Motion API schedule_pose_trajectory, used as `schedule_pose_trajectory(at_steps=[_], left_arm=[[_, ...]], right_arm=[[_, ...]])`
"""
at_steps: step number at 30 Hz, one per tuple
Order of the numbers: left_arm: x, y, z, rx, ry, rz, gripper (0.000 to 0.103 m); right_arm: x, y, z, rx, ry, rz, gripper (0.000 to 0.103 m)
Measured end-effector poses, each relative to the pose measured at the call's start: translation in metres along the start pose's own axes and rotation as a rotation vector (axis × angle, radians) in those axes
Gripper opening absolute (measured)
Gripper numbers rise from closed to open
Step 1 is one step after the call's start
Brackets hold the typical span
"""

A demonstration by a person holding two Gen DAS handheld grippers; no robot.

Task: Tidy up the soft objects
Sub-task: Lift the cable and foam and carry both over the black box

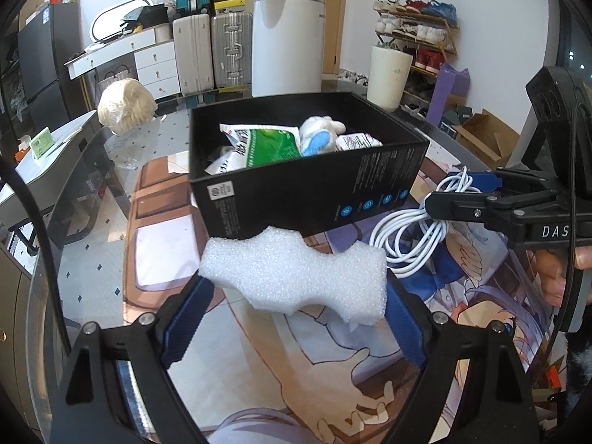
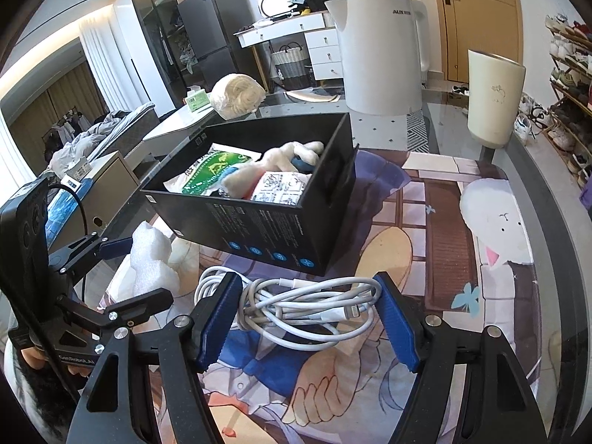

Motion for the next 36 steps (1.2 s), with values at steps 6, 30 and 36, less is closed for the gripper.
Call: schedule_pose_trajectory(at_steps=[6,30,36], left_arm=[[-0.007,-0.013,-0.005,0.006,-0.024,0.048,0.088],[-0.052,-0.058,-0.016,-0.002,-0.091,0.243,0.088],[-0.064,-0.059,-0.014,-0.023,-0.075,0.271,0.088]], right_arm=[[-0.004,-0.007,-0.004,0.001,-0.013,0.017,0.073],[-0.053,-0.069,-0.003,0.074,-0.001,0.205,0.073],[-0.068,-0.073,0.0,0.136,0.018,0.239,0.073]])
Point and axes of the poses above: each gripper's, at about its wrist camera, not at the fingertips, and y roughly the way its jaws point, z to its right, x to its underside, the point moved 10 cm from there along y, roughly the way its jaws point, and after that the axes turned 9 degrees about -y, right-handed, at the moved point
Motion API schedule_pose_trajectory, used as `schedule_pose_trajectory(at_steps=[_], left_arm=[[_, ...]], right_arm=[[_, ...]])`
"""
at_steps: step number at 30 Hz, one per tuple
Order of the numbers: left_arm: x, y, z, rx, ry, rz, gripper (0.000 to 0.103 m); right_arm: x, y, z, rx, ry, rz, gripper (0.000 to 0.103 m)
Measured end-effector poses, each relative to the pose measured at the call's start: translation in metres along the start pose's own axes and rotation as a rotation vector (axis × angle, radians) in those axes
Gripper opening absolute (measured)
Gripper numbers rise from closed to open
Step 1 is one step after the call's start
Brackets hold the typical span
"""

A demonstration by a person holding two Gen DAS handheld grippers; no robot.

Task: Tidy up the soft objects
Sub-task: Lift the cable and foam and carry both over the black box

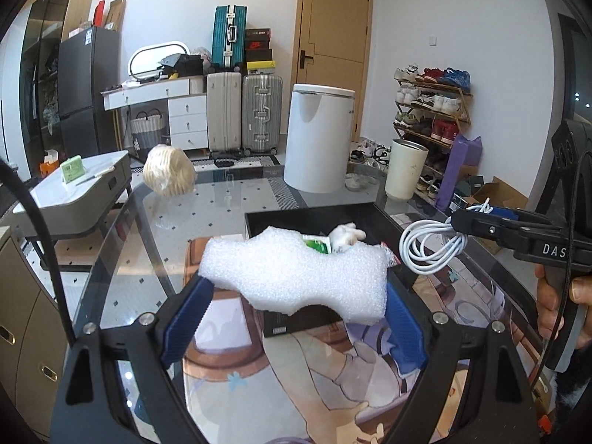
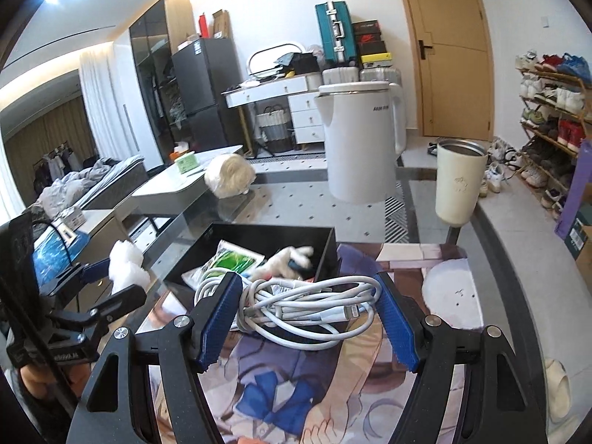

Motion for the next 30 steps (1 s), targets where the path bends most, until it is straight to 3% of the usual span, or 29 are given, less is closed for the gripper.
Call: schedule_pose_trajectory(at_steps=[15,30], left_arm=[[-0.013,0.026,0.003,-0.031,0.034,0.018,0.088],[-0.02,0.046,0.001,-0.037,0.052,0.024,0.088]], right_arm=[[-0.023,0.036,0.003,0.074,0.065,0.025,0.073],[-0.037,0.067,0.008,0.094,0.101,0.014,0.073]])
Point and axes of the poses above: each gripper's, at about its wrist camera, not at the fingertips, and y roughly the way its jaws point, z to its right, x to its underside, the point moved 10 cm from there along y, roughly the way its jaws point, and after that the axes turned 9 degrees about -y, right-handed, at the moved point
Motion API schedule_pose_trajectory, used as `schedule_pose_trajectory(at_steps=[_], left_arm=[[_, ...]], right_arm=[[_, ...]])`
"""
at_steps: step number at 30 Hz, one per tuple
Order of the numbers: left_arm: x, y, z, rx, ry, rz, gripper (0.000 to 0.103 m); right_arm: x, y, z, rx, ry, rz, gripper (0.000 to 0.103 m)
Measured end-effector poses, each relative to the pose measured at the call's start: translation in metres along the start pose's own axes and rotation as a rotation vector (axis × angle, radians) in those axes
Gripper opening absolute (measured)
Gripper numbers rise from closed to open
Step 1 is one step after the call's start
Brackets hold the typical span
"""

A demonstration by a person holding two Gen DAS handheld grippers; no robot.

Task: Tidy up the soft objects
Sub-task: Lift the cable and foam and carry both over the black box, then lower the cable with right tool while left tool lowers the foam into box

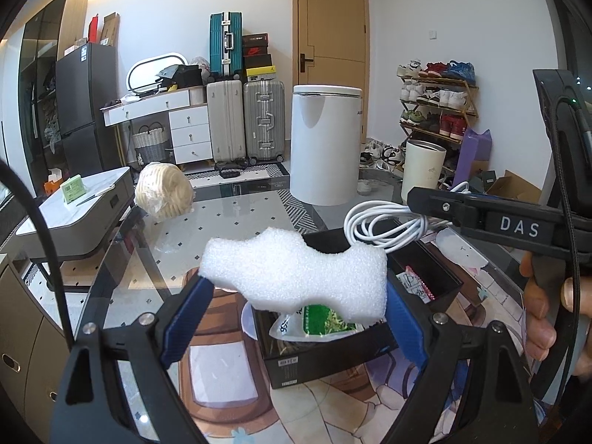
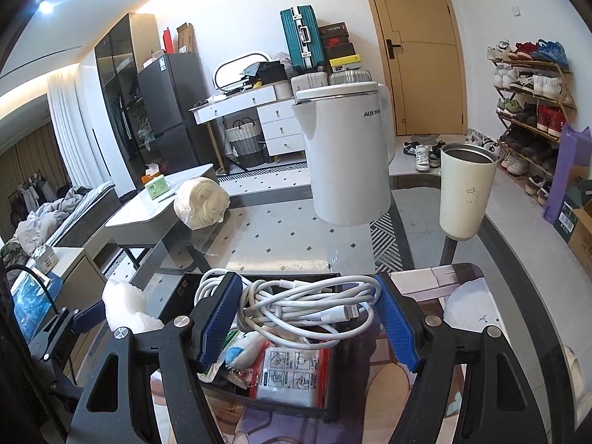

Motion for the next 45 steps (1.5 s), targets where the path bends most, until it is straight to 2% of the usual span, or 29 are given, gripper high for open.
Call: schedule_pose_trajectory(at_steps=[20,35,38,40,43,45], left_arm=[[0.01,0.035,0.004,-0.008,0.048,-0.037,0.088],[0.016,0.044,0.005,0.001,0.045,-0.05,0.09],[0.016,0.046,0.003,0.01,0.026,-0.059,0.091],[0.016,0.047,0.002,0.012,0.017,-0.069,0.091],[0.016,0.046,0.002,0.005,0.017,-0.074,0.091],[0.016,0.043,0.001,0.001,0.018,-0.072,0.096]], right_arm=[[0.001,0.042,-0.026,0.004,-0.061,-0.06,0.073],[0.014,0.067,-0.037,-0.052,-0.044,-0.118,0.073],[0.015,0.069,-0.04,-0.088,-0.047,-0.122,0.074],[0.014,0.067,-0.04,-0.095,-0.051,-0.121,0.075],[0.008,0.058,-0.038,-0.106,-0.053,-0.092,0.084],[0.004,0.049,-0.035,-0.107,-0.058,-0.069,0.087]])
Point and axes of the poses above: each gripper's, at about its wrist camera, not at the fingertips, and y roughly the way its jaws point, z to its right, x to its underside, the point moved 10 cm from there along y, roughly the way its jaws point, and after that the axes turned 9 degrees about -y, right-handed, at the moved point
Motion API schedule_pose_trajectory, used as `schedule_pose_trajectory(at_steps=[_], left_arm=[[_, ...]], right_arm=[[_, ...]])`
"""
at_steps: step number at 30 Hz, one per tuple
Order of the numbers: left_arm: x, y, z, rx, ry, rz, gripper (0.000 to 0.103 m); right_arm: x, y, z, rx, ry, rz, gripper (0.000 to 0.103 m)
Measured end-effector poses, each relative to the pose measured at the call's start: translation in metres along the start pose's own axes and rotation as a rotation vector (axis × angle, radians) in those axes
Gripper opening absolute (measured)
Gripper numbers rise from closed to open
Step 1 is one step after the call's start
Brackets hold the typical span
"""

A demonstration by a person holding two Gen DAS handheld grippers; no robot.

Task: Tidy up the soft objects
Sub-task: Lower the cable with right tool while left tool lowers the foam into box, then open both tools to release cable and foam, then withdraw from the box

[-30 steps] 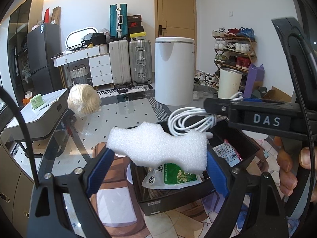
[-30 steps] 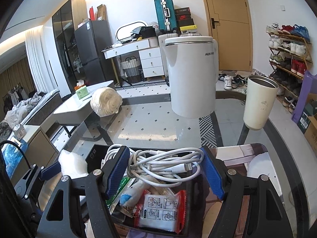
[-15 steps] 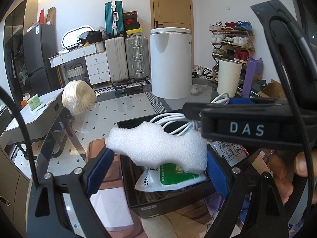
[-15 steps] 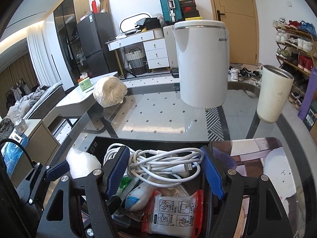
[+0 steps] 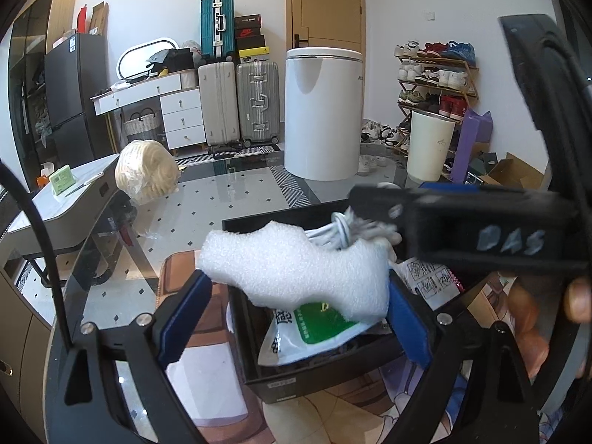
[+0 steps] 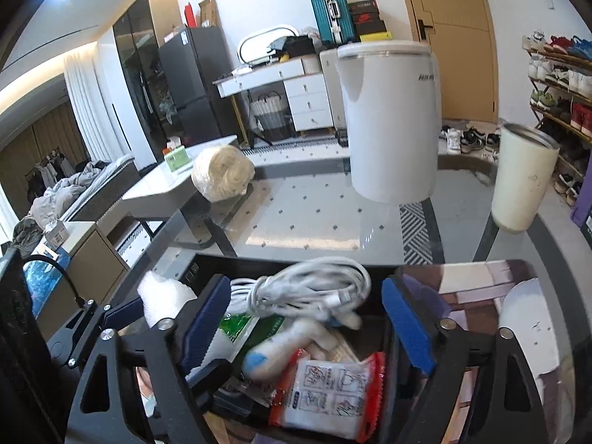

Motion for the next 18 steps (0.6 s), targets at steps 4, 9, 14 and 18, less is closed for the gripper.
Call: schedule_pose_trajectory(at_steps=[4,9,14,18], left_arm=[[-0.002,-0.013,-0.004,0.015,-0.029,0.034,0.1],[-0.004,-0.035,-0.011,0.031,-0.083,0.075,0.103],[-0.003,-0.054,-0.015,0.05,-0.113,0.106,0.103],[0.003,-0.063,-0.013,0.046,-0.1,0.108,0.103]], right_arm=[[-0.001,-0.016,0.004,-0.013,-0.022,0.019,0.096],[0.009,-0.033,0.002,-0.01,-0.096,0.019,0.102],[0.02,-0.049,-0.001,-0.014,-0.15,0.045,0.102],[0.029,-0.058,-0.008,-0.021,-0.185,0.075,0.102]])
Point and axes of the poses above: each gripper's, at about its wrist camera, not at the fingertips, and y roughly the way its jaws point, z to its right, x to its underside, the point moved 10 cm from there along y, roughly the way its jaws point, and after that the axes turned 9 degrees about -y, right-handed, at the moved point
